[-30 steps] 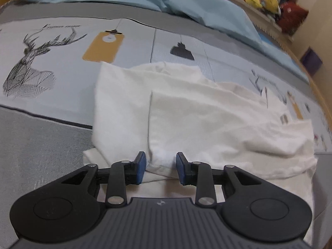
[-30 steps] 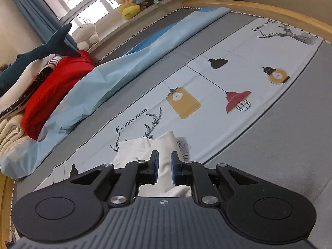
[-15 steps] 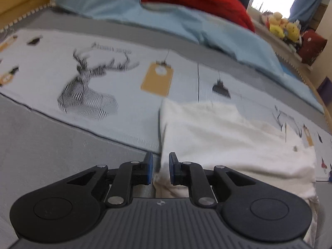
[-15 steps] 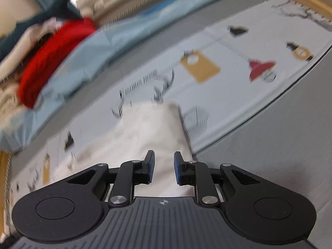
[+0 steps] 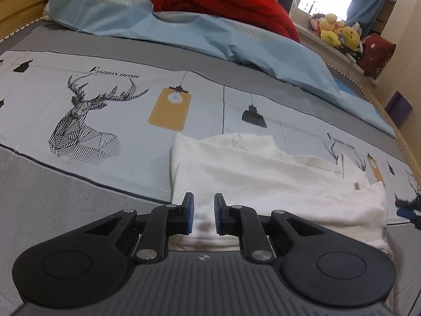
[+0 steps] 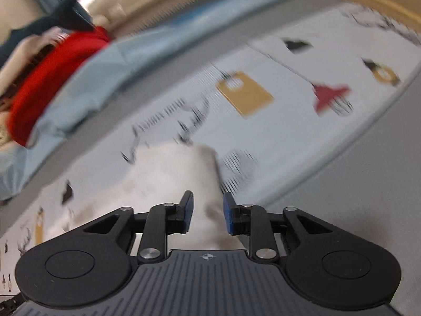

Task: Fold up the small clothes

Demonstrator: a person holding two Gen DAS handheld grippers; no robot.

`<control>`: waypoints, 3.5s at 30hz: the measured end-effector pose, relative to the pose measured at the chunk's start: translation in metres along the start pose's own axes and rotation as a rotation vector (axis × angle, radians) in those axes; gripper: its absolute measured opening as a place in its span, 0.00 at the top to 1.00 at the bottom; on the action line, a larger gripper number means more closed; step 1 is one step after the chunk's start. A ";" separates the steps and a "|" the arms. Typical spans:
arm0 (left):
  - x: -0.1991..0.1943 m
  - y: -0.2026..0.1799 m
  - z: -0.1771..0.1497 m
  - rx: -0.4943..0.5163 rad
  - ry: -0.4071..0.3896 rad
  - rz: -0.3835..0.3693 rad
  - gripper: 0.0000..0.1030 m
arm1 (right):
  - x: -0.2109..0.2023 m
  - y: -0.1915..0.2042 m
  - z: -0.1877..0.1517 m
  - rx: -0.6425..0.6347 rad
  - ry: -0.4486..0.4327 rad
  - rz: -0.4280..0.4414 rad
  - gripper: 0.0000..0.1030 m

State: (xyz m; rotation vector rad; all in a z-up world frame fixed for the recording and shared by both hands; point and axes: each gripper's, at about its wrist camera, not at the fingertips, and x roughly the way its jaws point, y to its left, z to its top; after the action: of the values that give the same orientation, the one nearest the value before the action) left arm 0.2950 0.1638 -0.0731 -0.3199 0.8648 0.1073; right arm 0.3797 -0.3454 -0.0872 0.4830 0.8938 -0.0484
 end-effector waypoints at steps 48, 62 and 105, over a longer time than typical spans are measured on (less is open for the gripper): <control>0.047 -0.017 -0.014 0.123 0.148 -0.008 0.85 | 0.028 -0.013 -0.013 -0.504 0.361 0.047 0.96; 0.002 -0.019 -0.007 0.117 0.109 0.039 0.85 | -0.029 0.025 -0.024 -0.646 0.156 -0.117 0.88; -0.117 0.028 -0.175 -0.010 0.383 0.038 0.74 | -0.200 -0.100 -0.191 -0.191 0.124 -0.080 0.64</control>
State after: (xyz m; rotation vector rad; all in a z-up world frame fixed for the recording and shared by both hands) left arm 0.0854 0.1381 -0.0967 -0.3387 1.2506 0.0865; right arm 0.0892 -0.3850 -0.0746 0.2738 1.0281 -0.0056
